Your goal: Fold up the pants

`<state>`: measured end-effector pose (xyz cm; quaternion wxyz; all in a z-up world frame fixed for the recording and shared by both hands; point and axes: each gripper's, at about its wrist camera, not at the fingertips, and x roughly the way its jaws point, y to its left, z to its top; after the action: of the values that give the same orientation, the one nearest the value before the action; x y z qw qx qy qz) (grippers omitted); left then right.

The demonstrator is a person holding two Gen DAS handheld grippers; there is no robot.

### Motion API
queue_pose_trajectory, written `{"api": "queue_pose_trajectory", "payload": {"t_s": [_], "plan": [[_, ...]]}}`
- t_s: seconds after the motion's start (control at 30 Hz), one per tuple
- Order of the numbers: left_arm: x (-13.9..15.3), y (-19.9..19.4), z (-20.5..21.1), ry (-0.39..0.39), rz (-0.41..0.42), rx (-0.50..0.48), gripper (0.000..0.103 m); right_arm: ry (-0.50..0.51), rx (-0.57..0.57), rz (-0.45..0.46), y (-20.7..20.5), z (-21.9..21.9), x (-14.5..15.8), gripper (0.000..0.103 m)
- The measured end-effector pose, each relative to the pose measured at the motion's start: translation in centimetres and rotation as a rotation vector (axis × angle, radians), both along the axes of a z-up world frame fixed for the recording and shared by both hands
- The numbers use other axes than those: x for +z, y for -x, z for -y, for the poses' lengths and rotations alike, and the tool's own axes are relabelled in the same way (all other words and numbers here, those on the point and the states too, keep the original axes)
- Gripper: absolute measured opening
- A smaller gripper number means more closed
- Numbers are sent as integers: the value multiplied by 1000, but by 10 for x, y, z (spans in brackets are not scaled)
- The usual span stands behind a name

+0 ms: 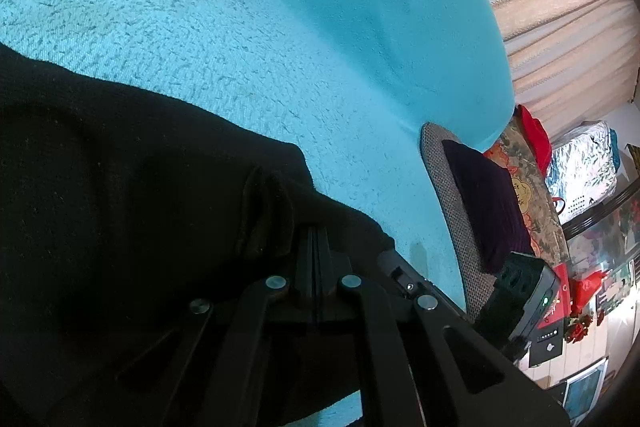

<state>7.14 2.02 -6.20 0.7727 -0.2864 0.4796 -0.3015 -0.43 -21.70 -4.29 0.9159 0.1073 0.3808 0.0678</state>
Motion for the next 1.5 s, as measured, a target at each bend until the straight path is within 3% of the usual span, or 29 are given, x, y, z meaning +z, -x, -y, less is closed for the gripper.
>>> {"api": "queue_pose_trajectory", "payload": {"t_s": [0.13,0.23,0.33,0.37,0.57,0.67,0.73,0.83,0.9,0.97,1.1,1.5], "plan": [[1,-1,0,0,-3,3,1,-20,1,20,17,3,19,5],[3,-2,2,-2,-4,3,1,6,68,71,45,-11,31,7],[4,-2,3,-7,-1,2,1,104,124,20,57,-29,6,7],[4,-1,3,-12,3,3,1,108,124,61,62,-28,1,6],[10,2,8,-30,39,-1,3,-4,114,53,58,-2,17,8],[17,9,14,-63,90,-15,19,111,107,116,60,12,38,9],[26,16,20,-86,135,-22,42,177,105,111,54,23,44,13],[43,32,32,-222,248,6,64,214,124,116,52,36,46,24],[53,43,38,-329,329,39,67,154,110,102,50,50,36,33],[62,52,43,-476,412,87,67,67,50,74,49,64,26,33],[67,59,40,-671,488,182,67,66,-11,116,48,70,28,33],[66,55,19,-682,459,258,67,112,10,109,50,58,23,37]]}}
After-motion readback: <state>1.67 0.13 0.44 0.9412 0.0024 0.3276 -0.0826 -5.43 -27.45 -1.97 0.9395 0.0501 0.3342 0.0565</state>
